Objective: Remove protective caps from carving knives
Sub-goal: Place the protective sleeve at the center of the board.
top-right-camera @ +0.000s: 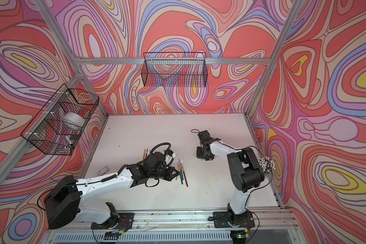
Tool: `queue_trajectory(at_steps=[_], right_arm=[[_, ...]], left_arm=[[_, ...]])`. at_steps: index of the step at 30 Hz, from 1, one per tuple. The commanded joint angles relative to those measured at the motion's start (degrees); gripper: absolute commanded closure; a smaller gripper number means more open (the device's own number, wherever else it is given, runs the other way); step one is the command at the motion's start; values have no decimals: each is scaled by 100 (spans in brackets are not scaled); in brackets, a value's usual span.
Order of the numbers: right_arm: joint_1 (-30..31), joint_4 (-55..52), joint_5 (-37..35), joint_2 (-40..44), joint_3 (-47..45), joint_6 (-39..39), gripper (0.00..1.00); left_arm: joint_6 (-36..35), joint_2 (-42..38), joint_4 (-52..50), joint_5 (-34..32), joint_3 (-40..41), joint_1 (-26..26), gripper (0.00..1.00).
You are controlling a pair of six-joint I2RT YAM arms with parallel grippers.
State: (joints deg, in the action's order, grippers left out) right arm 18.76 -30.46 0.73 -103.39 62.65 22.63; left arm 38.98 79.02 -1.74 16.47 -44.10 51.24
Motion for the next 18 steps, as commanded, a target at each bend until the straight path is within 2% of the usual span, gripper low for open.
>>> queue_trajectory(at_steps=[1,18], right_arm=[[-25,-23,-136,-97,115,-86,85],[-22,-82,-209,-116,219,-170,76]], left_arm=[[-46,7,-35,-4,57,-49,99],[19,52,92,59,129,-45,100]])
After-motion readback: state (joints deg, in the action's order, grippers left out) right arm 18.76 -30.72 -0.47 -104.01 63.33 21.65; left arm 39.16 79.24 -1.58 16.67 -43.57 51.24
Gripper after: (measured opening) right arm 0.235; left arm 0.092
